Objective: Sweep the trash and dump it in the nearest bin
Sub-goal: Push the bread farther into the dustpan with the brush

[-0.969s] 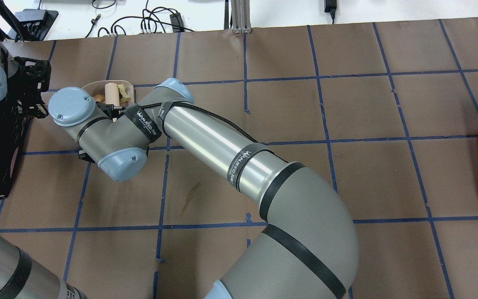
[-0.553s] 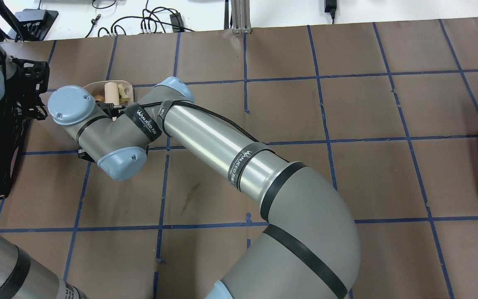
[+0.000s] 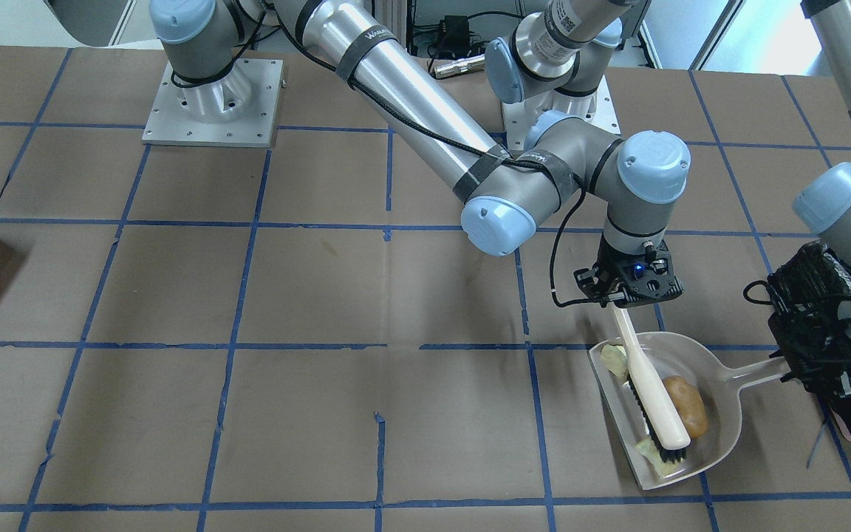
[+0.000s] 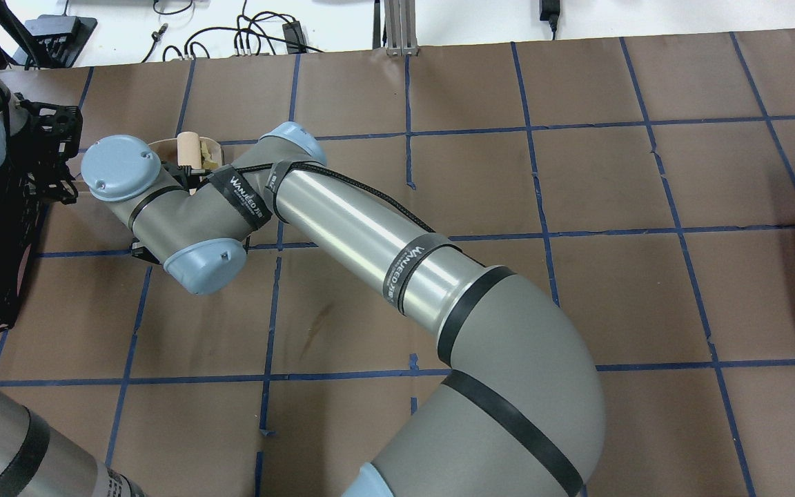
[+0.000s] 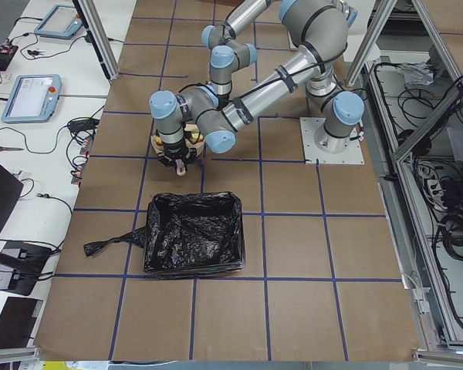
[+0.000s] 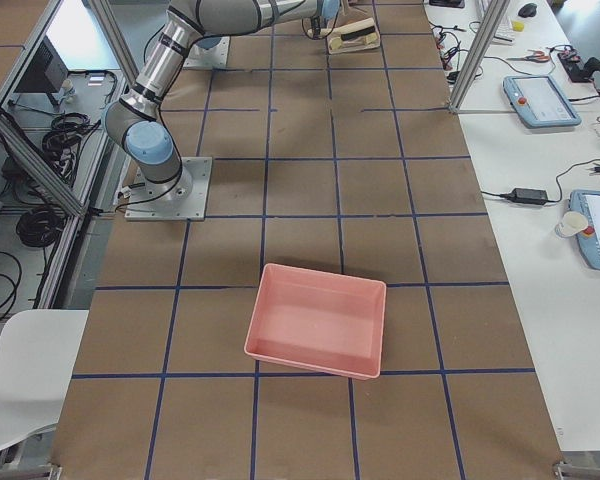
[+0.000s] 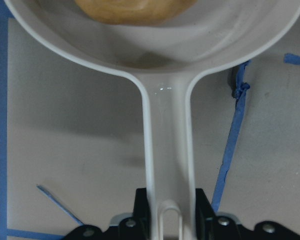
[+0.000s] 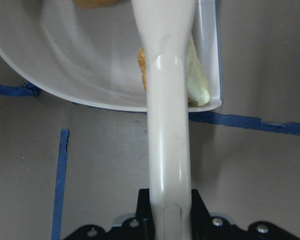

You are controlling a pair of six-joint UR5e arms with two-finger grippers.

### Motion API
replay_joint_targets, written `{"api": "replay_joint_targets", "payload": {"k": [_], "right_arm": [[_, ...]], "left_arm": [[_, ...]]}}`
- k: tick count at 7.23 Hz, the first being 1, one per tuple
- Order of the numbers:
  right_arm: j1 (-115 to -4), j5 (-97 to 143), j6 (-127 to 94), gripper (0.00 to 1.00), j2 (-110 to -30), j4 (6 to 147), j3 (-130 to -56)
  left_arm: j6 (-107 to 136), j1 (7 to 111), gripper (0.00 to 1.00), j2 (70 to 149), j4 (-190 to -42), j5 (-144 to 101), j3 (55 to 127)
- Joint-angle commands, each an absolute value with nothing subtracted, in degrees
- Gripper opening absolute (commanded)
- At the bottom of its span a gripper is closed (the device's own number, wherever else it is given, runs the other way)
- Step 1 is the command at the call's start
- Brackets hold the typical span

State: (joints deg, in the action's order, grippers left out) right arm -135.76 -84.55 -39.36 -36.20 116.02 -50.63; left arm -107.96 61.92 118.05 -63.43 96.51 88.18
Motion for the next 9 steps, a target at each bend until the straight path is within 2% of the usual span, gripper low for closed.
{"api": "replay_joint_targets", "payload": {"k": [1, 6, 7, 9], "right_arm": [[-135.7, -84.2, -39.6, 0.06, -37.3, 116.0, -50.6], [-132.9, -82.9, -39.4, 0.06, -43.0, 111.3, -51.8], [-131.8, -83.0, -39.7, 0.06, -45.9, 108.7, -54.4], [-128.3, -83.4, -39.6, 0.06, -50.9, 110.5, -64.1]], "left_arm": [[-107.9, 61.9, 0.00, 118.0, -63.5, 96.4, 88.2], [-107.4, 60.8, 0.00, 117.5, -65.2, 93.3, 88.1], [-107.1, 60.7, 0.00, 117.2, -65.6, 91.9, 88.1], [-107.3, 58.4, 0.00, 116.5, -66.4, 92.0, 87.7]]}}
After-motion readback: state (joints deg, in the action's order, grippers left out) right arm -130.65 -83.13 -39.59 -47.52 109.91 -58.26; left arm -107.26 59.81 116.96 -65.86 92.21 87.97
